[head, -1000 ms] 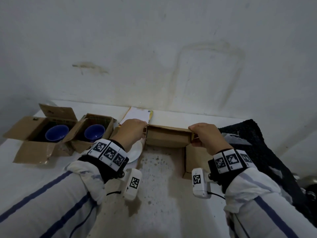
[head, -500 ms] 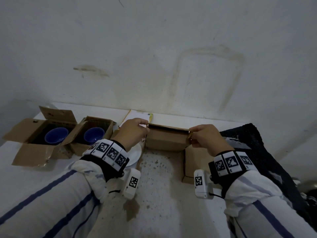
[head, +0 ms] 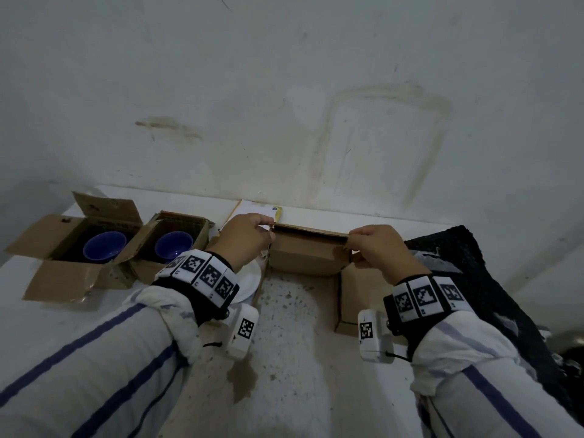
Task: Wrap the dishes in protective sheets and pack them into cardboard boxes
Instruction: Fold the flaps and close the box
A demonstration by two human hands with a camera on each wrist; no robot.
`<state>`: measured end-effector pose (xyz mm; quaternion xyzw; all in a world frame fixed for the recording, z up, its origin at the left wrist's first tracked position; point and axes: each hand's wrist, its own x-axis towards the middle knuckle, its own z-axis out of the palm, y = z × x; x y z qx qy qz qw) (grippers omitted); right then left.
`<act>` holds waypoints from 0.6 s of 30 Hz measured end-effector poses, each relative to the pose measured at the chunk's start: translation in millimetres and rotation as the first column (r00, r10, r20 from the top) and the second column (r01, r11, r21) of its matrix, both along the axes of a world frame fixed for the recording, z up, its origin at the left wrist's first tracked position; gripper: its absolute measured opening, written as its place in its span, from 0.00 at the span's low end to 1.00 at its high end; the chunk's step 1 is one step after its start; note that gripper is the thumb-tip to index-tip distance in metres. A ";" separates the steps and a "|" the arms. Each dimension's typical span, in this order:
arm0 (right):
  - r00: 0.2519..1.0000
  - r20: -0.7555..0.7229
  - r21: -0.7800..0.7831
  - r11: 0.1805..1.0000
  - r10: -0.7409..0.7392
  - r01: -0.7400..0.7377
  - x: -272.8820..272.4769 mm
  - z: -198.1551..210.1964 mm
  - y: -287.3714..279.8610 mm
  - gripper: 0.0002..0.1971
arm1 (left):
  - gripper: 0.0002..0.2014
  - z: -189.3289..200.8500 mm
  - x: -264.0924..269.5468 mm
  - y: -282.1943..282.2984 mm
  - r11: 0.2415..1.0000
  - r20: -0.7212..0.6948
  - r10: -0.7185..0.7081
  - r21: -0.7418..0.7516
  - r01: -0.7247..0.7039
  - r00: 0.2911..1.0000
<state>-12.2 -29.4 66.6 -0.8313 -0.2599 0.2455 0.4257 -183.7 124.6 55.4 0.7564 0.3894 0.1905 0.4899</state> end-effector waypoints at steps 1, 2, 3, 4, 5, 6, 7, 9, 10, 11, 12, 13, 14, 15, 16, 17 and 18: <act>1.000 0.030 -0.007 1.000 -0.002 0.002 0.3 -0.7 1.1 0.05 | 0.17 0.1 0.8 0.4 1.000 0.001 0.001 -0.001 -0.001 1.000; 0.998 0.067 -0.022 1.000 -0.008 0.009 1.3 -2.5 2.5 0.08 | 0.17 0.4 1.5 0.4 1.000 0.002 0.001 -0.001 -0.001 1.000; 0.994 0.105 -0.040 0.999 -0.019 0.023 2.3 -4.4 4.3 0.10 | 0.17 0.7 2.4 0.6 1.000 0.003 0.001 0.000 -0.001 1.000; 0.990 0.140 -0.054 0.998 -0.027 0.034 3.2 -6.0 5.7 0.12 | 0.17 0.9 3.1 1.0 1.000 0.002 -0.001 0.001 0.001 1.000; 0.986 0.167 -0.064 0.997 -0.027 0.038 3.9 -7.3 7.0 0.13 | 0.17 0.8 3.7 1.5 1.000 -0.001 -0.002 0.000 0.002 1.000; 0.982 0.188 -0.070 0.997 -0.022 0.036 4.8 -8.6 7.6 0.13 | 0.17 0.8 4.2 2.1 1.000 -0.004 -0.006 -0.002 0.006 1.000; 0.978 0.207 -0.076 0.997 -0.017 0.033 5.5 -9.5 8.2 0.13 | 0.17 0.6 4.8 2.6 1.000 -0.009 -0.010 -0.003 0.010 1.000; 0.969 0.248 -0.093 0.995 -0.005 0.029 6.9 -10.4 9.4 0.12 | 0.17 0.5 5.5 3.6 1.000 -0.018 -0.018 0.007 0.018 1.000; 0.963 0.271 -0.107 0.994 0.002 0.028 7.6 -10.9 10.3 0.12 | 0.17 0.5 5.8 4.0 1.000 -0.021 -0.023 0.011 0.023 1.000; 0.957 0.290 -0.119 0.992 0.008 0.028 8.1 -11.1 11.4 0.13 | 0.17 0.3 6.3 4.5 1.000 -0.023 -0.025 0.014 0.026 0.999; 0.952 0.305 -0.131 0.991 0.011 0.030 8.3 -11.5 12.0 0.13 | 0.16 0.2 6.6 4.7 1.000 -0.025 -0.027 0.015 0.027 0.999; 0.946 0.322 -0.143 0.989 0.016 0.032 8.7 -11.9 12.4 0.13 | 0.16 0.0 7.2 5.0 1.000 -0.026 -0.025 0.016 0.026 0.999; 0.939 0.344 -0.156 0.987 0.025 0.031 8.8 -12.1 12.5 0.13 | 0.16 -0.2 7.9 5.4 1.000 -0.026 -0.023 0.017 0.023 0.999; 0.930 0.366 -0.167 0.986 0.033 0.031 8.2 -12.4 12.6 0.13 | 0.16 -0.6 8.5 5.8 1.000 -0.024 -0.021 0.018 0.021 0.999; 0.922 0.386 -0.171 0.985 0.037 0.032 6.8 -11.9 12.6 0.13 | 0.16 -0.7 8.9 6.4 1.000 -0.022 -0.020 0.021 0.021 1.000; 0.916 0.400 -0.170 0.985 0.036 0.036 4.8 -11.4 12.5 0.14 | 0.16 -0.8 9.1 6.6 0.999 -0.022 -0.021 0.026 0.022 1.000; 0.911 0.411 -0.166 0.985 0.030 0.042 2.8 -11.2 12.5 0.14 | 0.16 -0.8 9.3 6.8 0.999 -0.025 -0.023 0.033 0.024 0.999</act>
